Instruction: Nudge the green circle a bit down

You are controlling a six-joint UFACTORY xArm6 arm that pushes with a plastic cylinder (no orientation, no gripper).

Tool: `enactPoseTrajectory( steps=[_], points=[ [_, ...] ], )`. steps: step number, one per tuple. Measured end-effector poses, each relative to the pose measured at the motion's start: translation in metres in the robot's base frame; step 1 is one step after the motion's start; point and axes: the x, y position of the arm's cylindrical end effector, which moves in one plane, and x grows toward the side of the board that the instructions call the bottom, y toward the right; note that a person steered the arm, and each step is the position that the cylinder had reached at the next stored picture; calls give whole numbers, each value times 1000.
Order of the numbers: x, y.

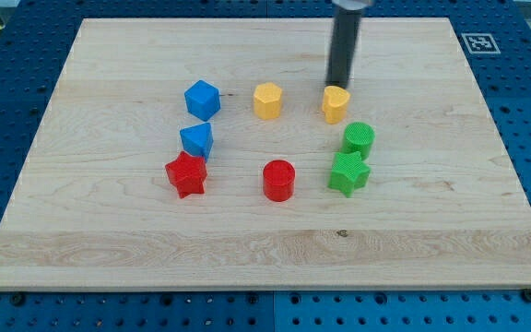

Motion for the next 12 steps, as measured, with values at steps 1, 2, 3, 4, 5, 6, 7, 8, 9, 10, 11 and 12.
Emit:
enactPoseTrajectory(
  steps=[1, 2, 3, 4, 5, 6, 7, 8, 9, 10, 11, 12],
  points=[
    [13, 50],
    [28, 74],
    [28, 75],
    [28, 76],
    [28, 94],
    [39, 115],
    [59, 125],
    [59, 94],
    [59, 61],
    [65, 35],
    [75, 12],
    [77, -16]
  ],
)
